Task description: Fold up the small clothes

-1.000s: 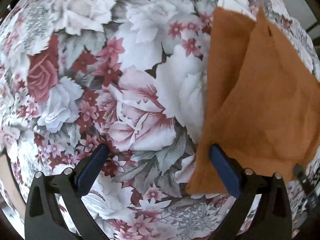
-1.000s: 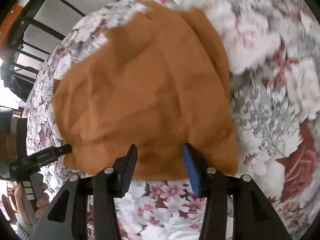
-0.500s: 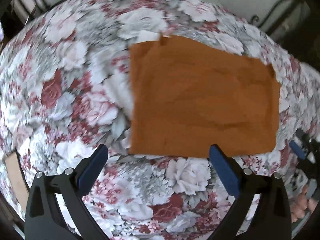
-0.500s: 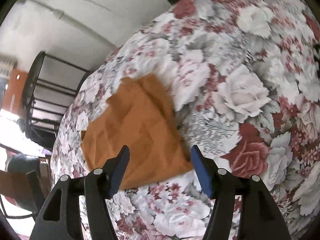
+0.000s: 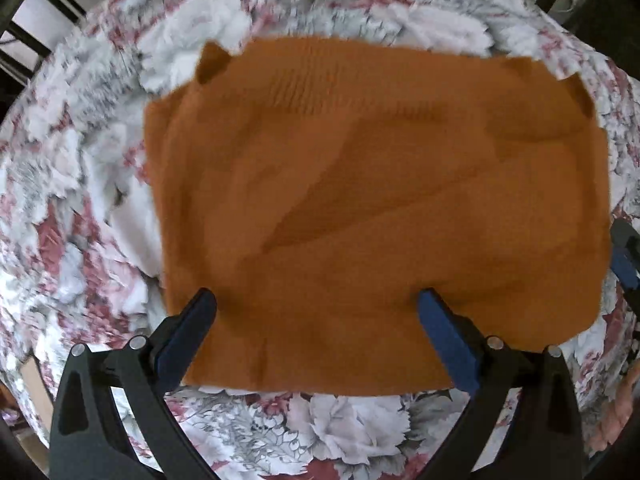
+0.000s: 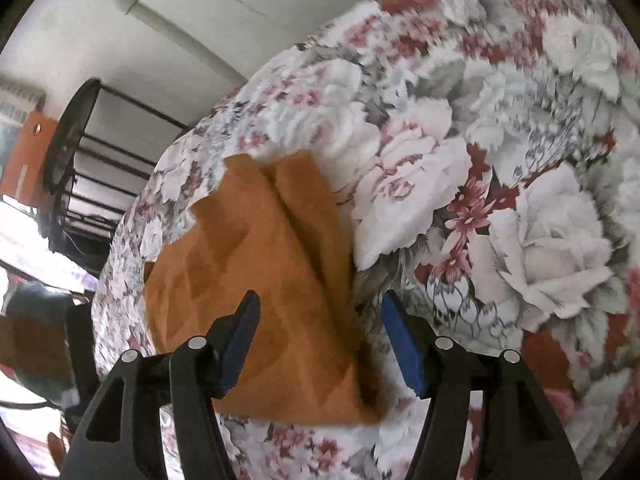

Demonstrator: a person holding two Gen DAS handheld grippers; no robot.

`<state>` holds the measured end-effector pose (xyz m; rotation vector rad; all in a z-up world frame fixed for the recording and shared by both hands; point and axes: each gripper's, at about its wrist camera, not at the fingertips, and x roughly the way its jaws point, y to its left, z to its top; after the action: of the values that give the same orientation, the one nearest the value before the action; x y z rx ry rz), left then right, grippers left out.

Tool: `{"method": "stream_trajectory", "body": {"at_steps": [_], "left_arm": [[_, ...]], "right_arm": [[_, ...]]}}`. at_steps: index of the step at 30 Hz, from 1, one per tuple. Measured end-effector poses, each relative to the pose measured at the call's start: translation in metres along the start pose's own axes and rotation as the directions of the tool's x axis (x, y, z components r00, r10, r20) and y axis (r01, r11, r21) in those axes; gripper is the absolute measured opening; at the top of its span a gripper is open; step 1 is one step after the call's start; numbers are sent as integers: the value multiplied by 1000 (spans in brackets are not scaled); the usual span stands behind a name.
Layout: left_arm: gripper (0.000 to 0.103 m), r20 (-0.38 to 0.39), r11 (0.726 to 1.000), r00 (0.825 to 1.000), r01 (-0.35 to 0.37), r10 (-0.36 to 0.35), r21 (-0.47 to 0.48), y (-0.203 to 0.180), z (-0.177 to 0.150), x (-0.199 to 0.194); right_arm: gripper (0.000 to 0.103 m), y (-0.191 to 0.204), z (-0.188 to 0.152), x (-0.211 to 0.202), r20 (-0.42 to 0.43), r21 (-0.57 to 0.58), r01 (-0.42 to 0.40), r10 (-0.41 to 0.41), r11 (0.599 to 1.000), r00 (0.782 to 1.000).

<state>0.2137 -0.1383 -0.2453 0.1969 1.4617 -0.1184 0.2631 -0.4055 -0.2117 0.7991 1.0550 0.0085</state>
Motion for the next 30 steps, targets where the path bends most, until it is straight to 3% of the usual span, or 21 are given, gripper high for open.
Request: {"method": "stream_trajectory", "body": {"at_steps": [6, 9, 11, 15, 18, 21, 25, 27, 29, 30], "left_arm": [[99, -14, 1000, 1000, -8, 8, 15, -13, 29, 40], [99, -17, 1000, 1000, -17, 18, 18, -20, 24, 47], [99, -16, 1000, 1000, -13, 13, 8, -24, 24, 48], [99, 25, 1000, 1000, 2, -2, -5, -26, 25, 34], [99, 37, 1000, 999, 19, -19, -24, -18, 21, 25], [99, 10, 1000, 1000, 20, -19, -25, -16, 21, 32], [99, 21, 1000, 999, -26, 26, 8, -32, 20, 37], [98, 63, 1000, 998, 26, -26, 2, -38, 22, 26], [98, 111, 997, 991, 71, -72, 13, -46, 20, 11], [98, 125, 997, 989, 73, -75, 23, -50, 21, 9]], "right_arm": [[65, -1, -5, 17, 4, -34, -27, 27, 999, 1000], [65, 4, -9, 21, -4, -68, -37, 36, 997, 999], [54, 10, -11, 24, -29, -68, -56, 54, 996, 998], [52, 24, -12, 20, -26, -115, -40, 37, 993, 999], [46, -2, -11, 31, -53, -22, -63, 62, 998, 997], [46, -12, -10, 34, -53, 35, -110, 112, 993, 992], [51, 2, -14, 34, -45, -28, -64, 63, 998, 997], [51, 7, -14, 33, -43, -25, -52, 51, 998, 998], [34, 12, -13, 27, -36, -14, -55, 54, 998, 998], [32, 15, -13, 24, -28, -16, -57, 56, 998, 998]]}}
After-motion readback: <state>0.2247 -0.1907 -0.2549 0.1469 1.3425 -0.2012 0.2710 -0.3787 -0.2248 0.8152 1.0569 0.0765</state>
